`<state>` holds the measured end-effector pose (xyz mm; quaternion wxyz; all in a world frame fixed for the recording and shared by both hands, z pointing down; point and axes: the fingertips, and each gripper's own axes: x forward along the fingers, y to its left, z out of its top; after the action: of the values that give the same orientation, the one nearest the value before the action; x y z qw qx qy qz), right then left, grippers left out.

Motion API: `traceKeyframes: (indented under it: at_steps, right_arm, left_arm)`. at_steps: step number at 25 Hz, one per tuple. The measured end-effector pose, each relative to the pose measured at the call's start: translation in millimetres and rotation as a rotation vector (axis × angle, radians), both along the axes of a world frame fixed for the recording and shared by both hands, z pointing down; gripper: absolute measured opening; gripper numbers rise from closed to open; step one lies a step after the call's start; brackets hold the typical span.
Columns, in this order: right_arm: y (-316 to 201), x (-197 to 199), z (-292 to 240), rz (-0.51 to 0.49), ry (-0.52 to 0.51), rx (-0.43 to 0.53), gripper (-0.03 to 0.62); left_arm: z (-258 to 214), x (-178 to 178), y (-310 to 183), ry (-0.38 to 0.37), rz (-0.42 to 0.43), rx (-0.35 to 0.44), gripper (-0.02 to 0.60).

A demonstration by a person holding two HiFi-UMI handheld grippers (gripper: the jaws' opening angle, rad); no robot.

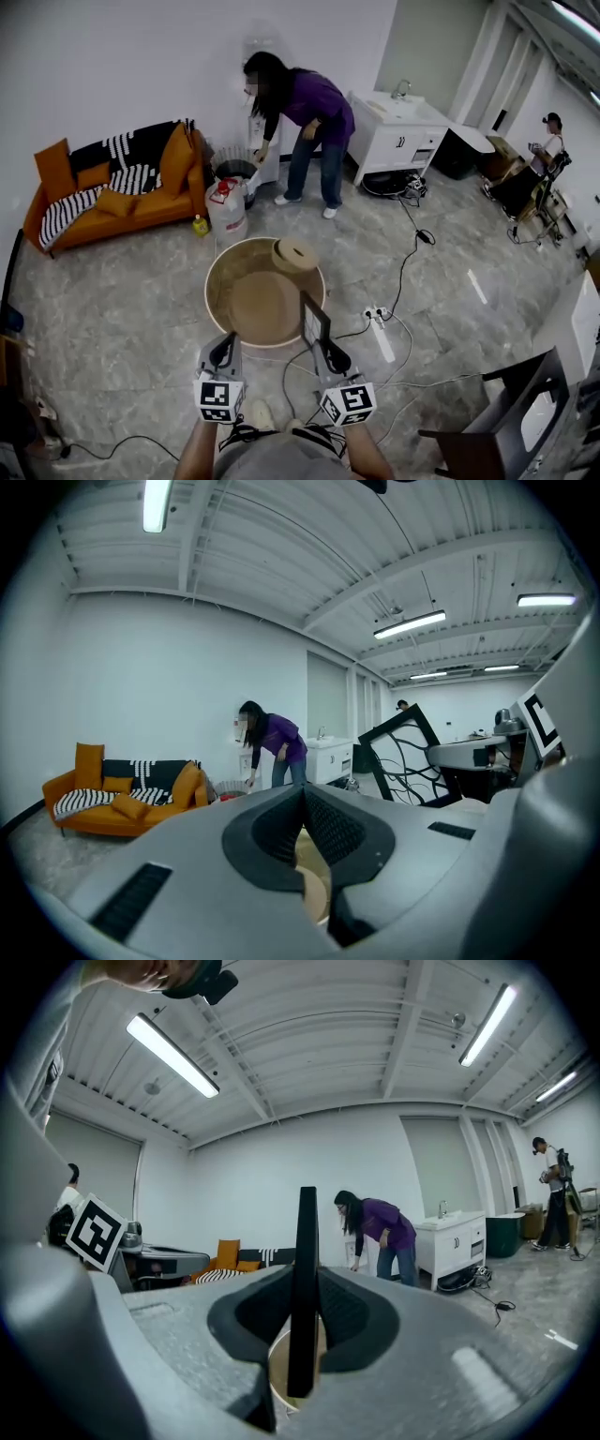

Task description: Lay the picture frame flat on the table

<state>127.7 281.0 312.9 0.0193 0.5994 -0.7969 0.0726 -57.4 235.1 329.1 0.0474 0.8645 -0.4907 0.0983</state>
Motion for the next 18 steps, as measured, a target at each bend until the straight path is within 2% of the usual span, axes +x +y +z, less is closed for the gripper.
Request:
traceKeyframes:
  at_steps: [7,14,18]
  right_arm:
    - [-20.5,-42.3,6.8,-0.005,-0.009,-0.019,0.067]
    - [-60.9,-81.0,11.2,-0.081,-0.009,-0.040,0.067]
    - [-88.6,-89.4,20.6,-0.136,-0.029,-0.061,0.067]
  left_arm:
    - [9.9,-34.1,-21.4,0.012,0.006,-0.007,0.015]
    - [22.9,-71.1,-47.6,0.004,-0.059,-0.031,0.015]
    - [25.2,-77.3,-64.4,-0.012,-0.095,-0.037,0.015]
